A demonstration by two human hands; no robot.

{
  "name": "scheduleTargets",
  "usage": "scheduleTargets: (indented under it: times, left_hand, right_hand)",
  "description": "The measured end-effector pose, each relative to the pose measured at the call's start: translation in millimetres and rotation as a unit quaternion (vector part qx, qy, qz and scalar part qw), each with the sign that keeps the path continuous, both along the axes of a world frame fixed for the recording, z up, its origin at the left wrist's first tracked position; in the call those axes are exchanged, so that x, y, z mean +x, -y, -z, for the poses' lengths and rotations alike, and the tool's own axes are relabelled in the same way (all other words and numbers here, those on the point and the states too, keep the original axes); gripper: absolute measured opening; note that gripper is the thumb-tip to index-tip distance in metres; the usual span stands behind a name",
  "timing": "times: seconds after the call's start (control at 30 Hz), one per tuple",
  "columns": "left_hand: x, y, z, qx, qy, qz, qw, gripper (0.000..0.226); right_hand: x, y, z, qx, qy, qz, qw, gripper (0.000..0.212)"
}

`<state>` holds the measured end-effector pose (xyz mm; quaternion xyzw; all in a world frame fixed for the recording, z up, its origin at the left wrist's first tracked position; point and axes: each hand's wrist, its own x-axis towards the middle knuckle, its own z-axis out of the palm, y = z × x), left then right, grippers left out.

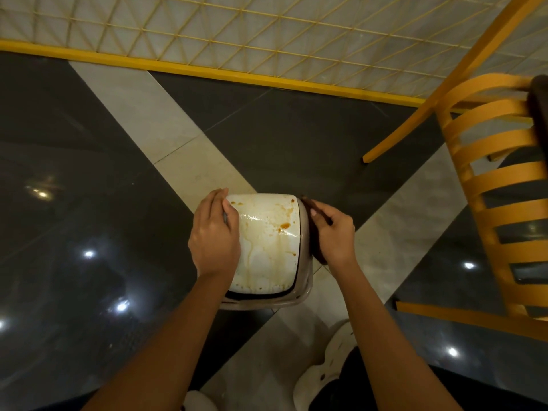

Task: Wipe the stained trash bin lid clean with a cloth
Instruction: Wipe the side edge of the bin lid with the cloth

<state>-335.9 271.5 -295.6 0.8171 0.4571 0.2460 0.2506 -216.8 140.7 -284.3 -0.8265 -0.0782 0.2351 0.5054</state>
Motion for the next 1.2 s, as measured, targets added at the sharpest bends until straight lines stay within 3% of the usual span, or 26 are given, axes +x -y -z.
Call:
scheduleTargets:
  times: [0.17,0.3,0.6,1.2]
  left_hand:
    - [0,0,0,-0.011,0.0,0.0,1.0,0.037]
    - [-1,0,2,-0.004,0.002,-0.004,1.0,0.035]
    - [0,-1,3,-0.002,0.0,-0.002,1.0,0.035]
    - [0,0,2,-0.003,0.001,0.001,1.0,0.035]
  right_hand:
    - [17,-14,-4,-0.034,-0.001,-0.056,0.998,0.028]
    - [4,1,-6,-0.054,-0.039,-0.012,0.998,0.028]
    - [7,-9,0,0.017,-0.087,0.025,0.996,0.027]
    - [-32,28,6,0.042,-0.03,0.039,0.998,0.028]
